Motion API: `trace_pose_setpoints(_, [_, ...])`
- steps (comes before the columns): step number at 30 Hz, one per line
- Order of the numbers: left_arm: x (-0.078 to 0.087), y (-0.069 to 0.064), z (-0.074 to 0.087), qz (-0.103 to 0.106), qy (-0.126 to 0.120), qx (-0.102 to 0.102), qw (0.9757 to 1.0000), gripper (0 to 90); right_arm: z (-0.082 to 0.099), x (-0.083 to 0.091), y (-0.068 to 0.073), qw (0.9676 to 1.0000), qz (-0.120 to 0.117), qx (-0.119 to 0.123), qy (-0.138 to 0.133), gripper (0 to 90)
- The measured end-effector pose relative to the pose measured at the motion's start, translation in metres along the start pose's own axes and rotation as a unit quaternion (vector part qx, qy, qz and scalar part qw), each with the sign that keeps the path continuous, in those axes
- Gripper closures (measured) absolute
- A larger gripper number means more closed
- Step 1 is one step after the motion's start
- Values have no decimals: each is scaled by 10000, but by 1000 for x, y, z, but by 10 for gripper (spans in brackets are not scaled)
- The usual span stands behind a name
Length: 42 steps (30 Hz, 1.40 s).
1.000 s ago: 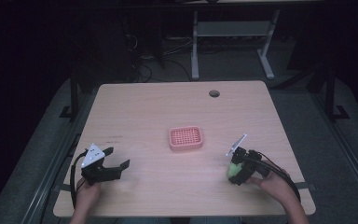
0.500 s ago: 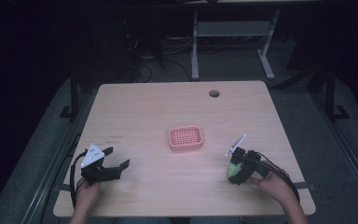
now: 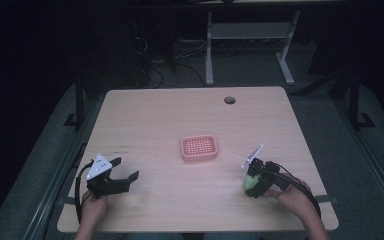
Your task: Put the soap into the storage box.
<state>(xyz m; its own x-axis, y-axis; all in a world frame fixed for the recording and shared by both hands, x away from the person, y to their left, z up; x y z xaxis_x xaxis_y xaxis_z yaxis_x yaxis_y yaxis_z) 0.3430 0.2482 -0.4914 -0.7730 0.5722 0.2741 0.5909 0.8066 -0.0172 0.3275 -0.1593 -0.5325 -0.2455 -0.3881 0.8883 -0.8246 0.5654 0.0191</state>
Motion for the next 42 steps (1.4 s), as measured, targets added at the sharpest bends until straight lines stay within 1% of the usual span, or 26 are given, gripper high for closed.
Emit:
trace_pose_setpoints(3, [0,0,0,2,-2,2,10000,141,0,1,0,10000,53,60,59,262])
trace_pose_setpoints(8, [0,0,0,1,3,0,10000,141,-1,6,0,9999,40,60,-88,262])
trace_pose_setpoints(16, [0,-1,0,6,-5,14,10000,141,-12,15,-1,9997,45,159,-161,262])
trace_pose_setpoints(23, [1,-1,0,15,-19,14,10000,141,-22,19,-4,9995,-28,120,-300,262])
trace_pose_setpoints(24, [0,-1,-1,15,-26,16,10000,141,-23,19,-4,9994,-42,150,-316,262])
trace_pose_setpoints(29, [1,0,-1,3,-10,30,10000,141,-34,19,-5,9991,-114,134,-392,262])
trace_pose_setpoints(30, [1,0,0,-4,-3,16,10000,141,-35,19,-6,9990,-128,147,-394,262])
trace_pose_setpoints(34, [0,0,-1,-12,-50,92,9999,141,-41,16,-7,9989,-185,170,-393,262])
trace_pose_setpoints(42, [1,0,-1,-4,-55,114,9999,140,-52,13,-12,9988,-225,197,-397,262])
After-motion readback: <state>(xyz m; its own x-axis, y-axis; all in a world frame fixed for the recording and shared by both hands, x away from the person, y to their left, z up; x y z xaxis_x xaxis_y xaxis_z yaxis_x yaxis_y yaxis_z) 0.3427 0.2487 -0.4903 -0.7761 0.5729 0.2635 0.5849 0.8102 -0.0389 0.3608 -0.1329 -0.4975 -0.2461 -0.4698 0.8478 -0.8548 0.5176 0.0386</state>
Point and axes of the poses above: each handheld gripper's, and its own axes: x roughly backward along the jaws, z roughly out of its underside, y roughly to its left, the point moved 9 cm from there along -x, roughly forward along the jaws, and after that the axes turned 12 degrees about -y, right-handed, at the moved point
